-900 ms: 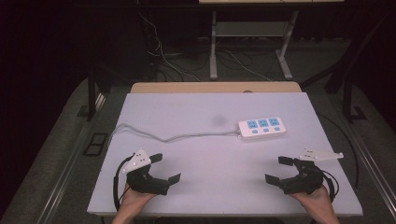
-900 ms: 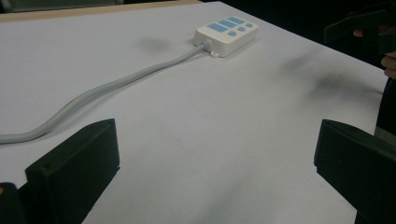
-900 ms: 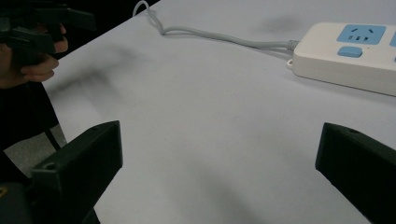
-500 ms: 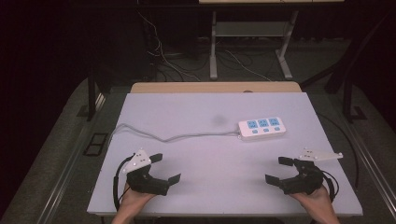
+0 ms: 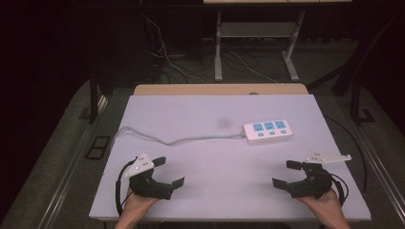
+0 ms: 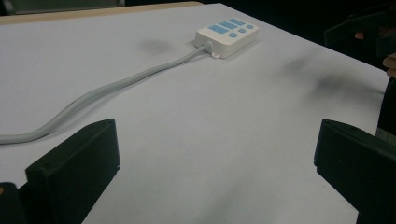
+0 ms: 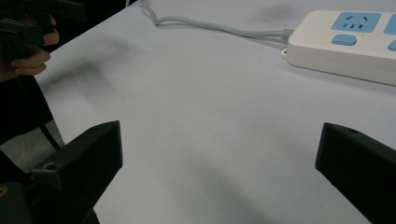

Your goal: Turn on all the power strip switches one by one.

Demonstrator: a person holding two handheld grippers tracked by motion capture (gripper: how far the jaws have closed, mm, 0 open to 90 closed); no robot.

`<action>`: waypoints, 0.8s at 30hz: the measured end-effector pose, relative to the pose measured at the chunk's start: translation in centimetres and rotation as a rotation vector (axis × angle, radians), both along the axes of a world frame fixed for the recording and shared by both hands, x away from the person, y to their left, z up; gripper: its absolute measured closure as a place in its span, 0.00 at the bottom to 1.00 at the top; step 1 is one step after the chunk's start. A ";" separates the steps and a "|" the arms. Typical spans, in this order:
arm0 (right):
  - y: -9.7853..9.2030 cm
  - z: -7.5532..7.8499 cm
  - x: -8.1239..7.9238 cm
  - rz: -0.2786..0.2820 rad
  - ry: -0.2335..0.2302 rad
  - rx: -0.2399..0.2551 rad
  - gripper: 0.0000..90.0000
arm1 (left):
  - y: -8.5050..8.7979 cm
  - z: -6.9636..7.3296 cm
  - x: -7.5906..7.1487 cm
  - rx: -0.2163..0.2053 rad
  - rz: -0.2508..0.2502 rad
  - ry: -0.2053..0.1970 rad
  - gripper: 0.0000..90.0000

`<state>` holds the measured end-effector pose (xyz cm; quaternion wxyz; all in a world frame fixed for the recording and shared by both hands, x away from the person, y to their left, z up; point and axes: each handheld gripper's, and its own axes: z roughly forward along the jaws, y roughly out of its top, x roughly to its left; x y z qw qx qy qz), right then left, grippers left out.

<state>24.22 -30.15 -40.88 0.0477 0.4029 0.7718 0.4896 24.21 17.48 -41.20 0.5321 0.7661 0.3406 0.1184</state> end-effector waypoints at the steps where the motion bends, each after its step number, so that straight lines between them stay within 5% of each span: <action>1: 0.0 0.0 0.0 -0.004 0.002 -0.002 0.01 | 0.0 0.0 0.0 0.000 -0.002 0.002 0.00; 5: 0.1 0.1 0.1 -0.007 0.010 -0.044 0.01 | 0.1 -0.1 0.1 0.000 -0.004 0.006 0.00; 24: 0.2 2.1 1.8 0.028 0.019 -0.068 0.01 | -0.2 -0.3 0.2 0.020 -0.002 0.010 0.00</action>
